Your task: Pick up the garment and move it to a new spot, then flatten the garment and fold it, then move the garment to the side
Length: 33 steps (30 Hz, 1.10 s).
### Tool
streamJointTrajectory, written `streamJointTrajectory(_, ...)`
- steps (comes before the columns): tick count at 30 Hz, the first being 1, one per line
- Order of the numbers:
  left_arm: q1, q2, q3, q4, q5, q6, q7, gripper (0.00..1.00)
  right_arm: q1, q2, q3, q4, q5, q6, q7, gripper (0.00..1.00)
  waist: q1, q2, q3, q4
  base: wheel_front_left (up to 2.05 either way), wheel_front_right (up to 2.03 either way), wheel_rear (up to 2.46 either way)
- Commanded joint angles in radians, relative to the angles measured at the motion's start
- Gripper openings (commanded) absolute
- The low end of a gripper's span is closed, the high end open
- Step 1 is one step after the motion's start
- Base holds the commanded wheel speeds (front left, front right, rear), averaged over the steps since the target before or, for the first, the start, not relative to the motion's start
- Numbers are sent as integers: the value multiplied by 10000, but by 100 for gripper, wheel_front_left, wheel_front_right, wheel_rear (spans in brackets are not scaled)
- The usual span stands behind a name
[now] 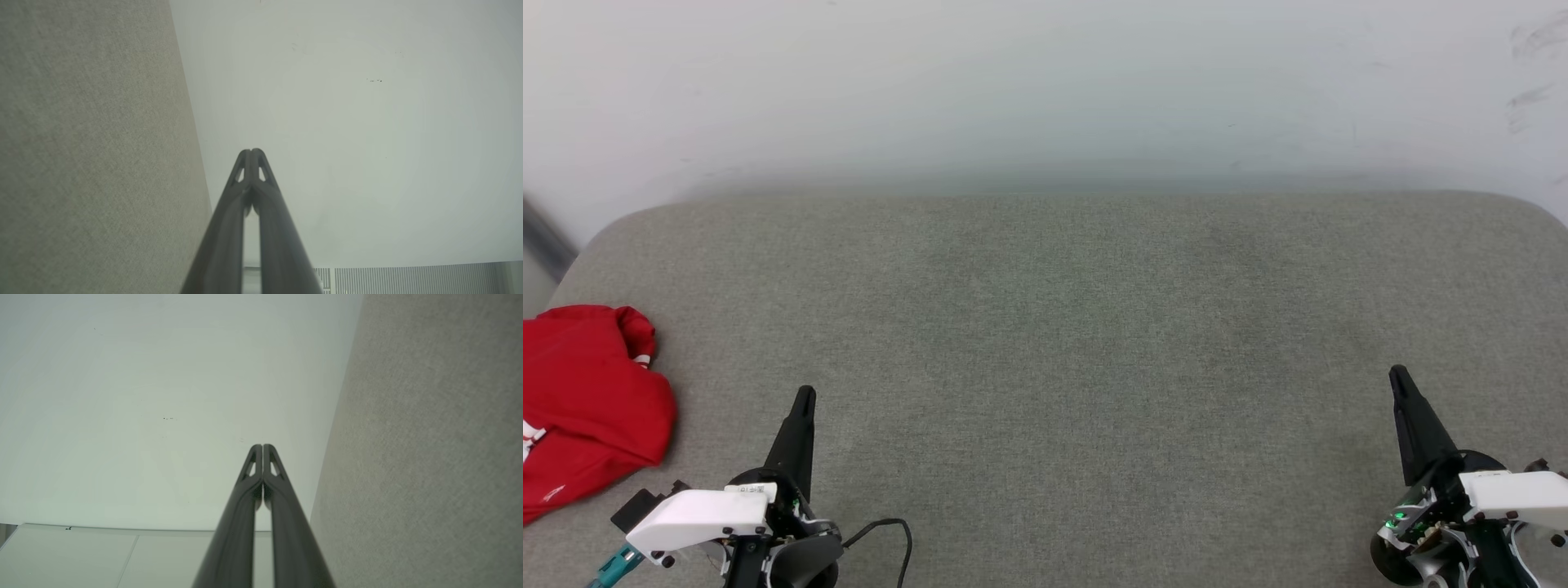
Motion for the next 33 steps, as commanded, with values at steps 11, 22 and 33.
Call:
streamJointTrajectory(11, -65, -18, 19, 9, 19, -32, 24, 0, -115, 39, 0, 15, -53, 0, 0, 0, 0, 0, 0, 0, 0, 0, 0)
streamJointTrajectory(22, -65, -18, 18, 9, 18, -32, 23, 0, -115, 39, 1, 15, -51, 0, -1, 0, 0, 0, 0, 0, 0, 0, 0)
streamJointTrajectory(33, 109, 1, -437, -118, 160, 6, -398, 100, 203, 6, 219, -132, -122, 0, -396, 100, 0, 0, 6, -2, 0, 0, 0)
